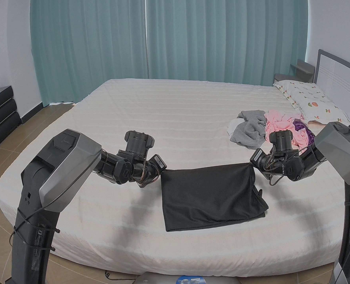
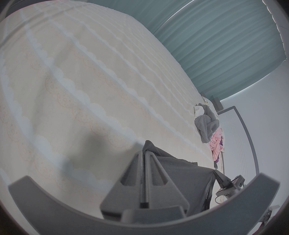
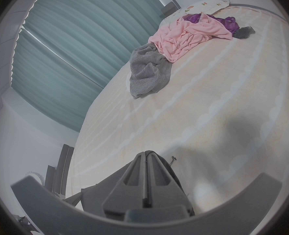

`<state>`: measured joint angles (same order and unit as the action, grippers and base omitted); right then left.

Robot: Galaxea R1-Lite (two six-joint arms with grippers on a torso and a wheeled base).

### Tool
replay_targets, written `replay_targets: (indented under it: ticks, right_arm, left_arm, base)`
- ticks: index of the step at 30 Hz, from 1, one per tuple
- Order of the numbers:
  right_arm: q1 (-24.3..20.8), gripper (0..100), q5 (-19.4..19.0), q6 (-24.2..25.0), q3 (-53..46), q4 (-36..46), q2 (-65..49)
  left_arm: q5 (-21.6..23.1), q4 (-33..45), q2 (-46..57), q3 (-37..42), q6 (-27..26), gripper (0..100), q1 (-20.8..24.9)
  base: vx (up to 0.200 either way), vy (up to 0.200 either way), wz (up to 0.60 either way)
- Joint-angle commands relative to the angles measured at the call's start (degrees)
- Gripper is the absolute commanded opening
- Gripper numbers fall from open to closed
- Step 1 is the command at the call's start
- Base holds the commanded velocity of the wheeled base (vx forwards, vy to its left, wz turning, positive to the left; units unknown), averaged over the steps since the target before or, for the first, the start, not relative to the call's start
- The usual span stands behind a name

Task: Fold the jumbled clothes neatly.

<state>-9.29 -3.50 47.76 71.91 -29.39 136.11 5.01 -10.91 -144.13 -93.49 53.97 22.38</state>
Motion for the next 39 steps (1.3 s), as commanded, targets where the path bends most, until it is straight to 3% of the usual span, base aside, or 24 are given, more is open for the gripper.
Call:
replay_targets:
  ticks: [1,8,9,10,15,21,27,33,39]
  right_arm:
    - [0.1,0,0.0,0.0,2.5,0.5,2.9]
    - [-0.1,0,-0.1,-0.3,3.9,0.6,4.7]
    - [-0.1,100,-0.2,-0.3,3.8,0.6,4.6]
    - [-0.2,100,-0.2,-0.3,3.8,0.6,4.5]
    - [-0.1,100,-0.8,-0.2,2.1,-0.1,2.6]
    - [0.7,100,-7.5,-1.2,-9.3,-5.1,-6.1]
    - [0.6,100,-12.3,-11.1,-26.0,-12.4,-15.2]
    - [0.1,100,-15.0,-15.0,-36.8,-16.7,-20.0]
    - [0.8,100,-15.1,-15.3,-38.3,-16.8,-19.8]
  left_arm:
    - [0.0,-0.1,0.3,0.1,0.0,0,-0.1]
    - [0.0,0.0,-0.1,0.1,0.1,0,0.5]
    - [0.1,0.0,-0.1,0.1,0.1,0,0.5]
    - [0.1,0.0,-0.1,0.1,0.2,100,0.5]
    - [0.1,0.1,0.0,0.6,0.2,100,0.5]
    - [0.7,-0.1,5.0,6.4,0.9,100,-1.3]
    - [3.0,-0.7,14.8,18.7,3.0,100,-2.9]
    - [6.4,-3.4,21.0,28.6,3.6,100,-4.7]
    - [6.7,-9.0,19.3,30.1,8.3,100,-4.5]
  base:
    - [0.0,0.0,0.0]
    - [0.0,0.0,0.0]
    - [0.0,0.0,0.0]
    - [0.0,0.0,0.0]
    - [0.0,0.0,0.0]
    - [0.0,0.0,0.0]
    - [0.0,0.0,0.0]
    - [0.0,0.0,0.0]
    - [0.0,0.0,0.0]
